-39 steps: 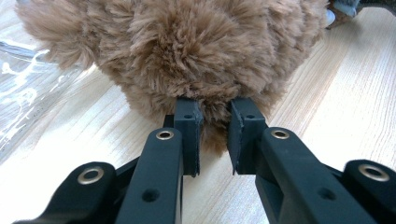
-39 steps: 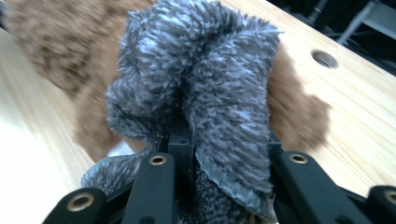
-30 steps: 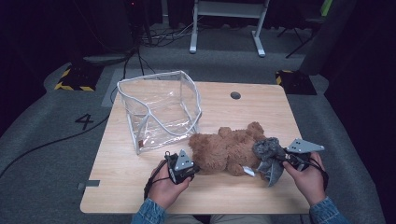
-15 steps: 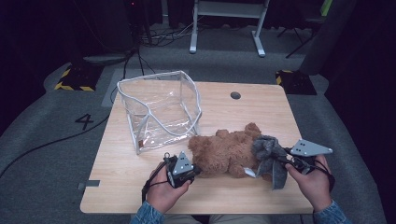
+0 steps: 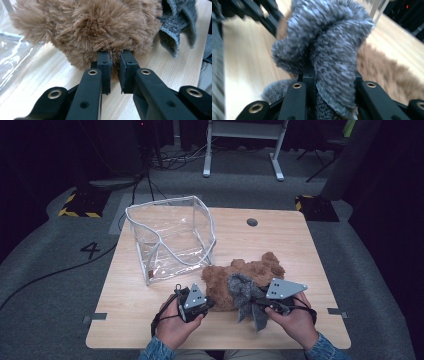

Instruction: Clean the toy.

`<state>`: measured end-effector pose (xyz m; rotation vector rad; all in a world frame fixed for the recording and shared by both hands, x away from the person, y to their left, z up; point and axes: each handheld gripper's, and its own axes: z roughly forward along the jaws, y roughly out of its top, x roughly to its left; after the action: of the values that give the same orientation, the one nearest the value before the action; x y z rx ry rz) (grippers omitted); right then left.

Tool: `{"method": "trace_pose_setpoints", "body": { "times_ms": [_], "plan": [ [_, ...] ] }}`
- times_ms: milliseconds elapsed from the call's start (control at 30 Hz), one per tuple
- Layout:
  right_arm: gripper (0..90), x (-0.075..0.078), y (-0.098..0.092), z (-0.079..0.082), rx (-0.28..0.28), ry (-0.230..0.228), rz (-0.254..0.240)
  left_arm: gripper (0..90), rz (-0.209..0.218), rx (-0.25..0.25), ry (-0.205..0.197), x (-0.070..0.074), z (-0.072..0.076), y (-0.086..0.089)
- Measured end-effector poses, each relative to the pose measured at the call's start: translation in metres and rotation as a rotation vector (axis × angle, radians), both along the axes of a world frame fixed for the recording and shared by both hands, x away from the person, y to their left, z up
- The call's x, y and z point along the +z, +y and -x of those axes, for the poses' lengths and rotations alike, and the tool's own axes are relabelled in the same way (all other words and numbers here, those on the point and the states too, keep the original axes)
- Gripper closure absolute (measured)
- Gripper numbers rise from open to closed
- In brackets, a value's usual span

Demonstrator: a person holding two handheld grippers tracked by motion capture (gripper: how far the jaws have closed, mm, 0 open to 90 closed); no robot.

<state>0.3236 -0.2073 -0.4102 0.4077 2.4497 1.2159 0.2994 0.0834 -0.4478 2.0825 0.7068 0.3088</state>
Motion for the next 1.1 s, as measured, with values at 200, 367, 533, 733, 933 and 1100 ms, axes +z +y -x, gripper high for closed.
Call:
{"method": "trace_pose_setpoints", "body": {
  "times_ms": [200, 367, 533, 733, 933, 1100],
  "plan": [
    [70.6, -0.013, -0.023, -0.007, -0.079, 0.032, 0.027, 81.0, 0.017, 0.015, 0.013, -0.004, -0.003, 0.003],
    [70.6, -0.021, -0.047, -0.009, -0.138, 0.038, 0.063, 81.1, 0.01, 0.022, 0.013, -0.005, -0.006, 0.004],
    [70.6, -0.028, -0.072, -0.012, -0.21, 0.04, 0.093, 81.1, 0.013, 0.034, 0.022, -0.008, -0.008, 0.006],
    [70.8, -0.033, -0.101, -0.019, -0.295, 0.041, 0.095, 89.7, 0.013, 0.06, 0.018, -0.007, -0.008, 0.015],
    [70.8, -0.034, -0.115, -0.02, -0.345, 0.053, 0.065, 89.3, 0.012, 0.055, 0.023, -0.006, -0.008, 0.014],
    [70.8, -0.033, -0.132, -0.022, -0.405, 0.059, 0.061, 86.4, 0.008, 0.068, 0.044, -0.009, -0.009, 0.016]
  ]
}}
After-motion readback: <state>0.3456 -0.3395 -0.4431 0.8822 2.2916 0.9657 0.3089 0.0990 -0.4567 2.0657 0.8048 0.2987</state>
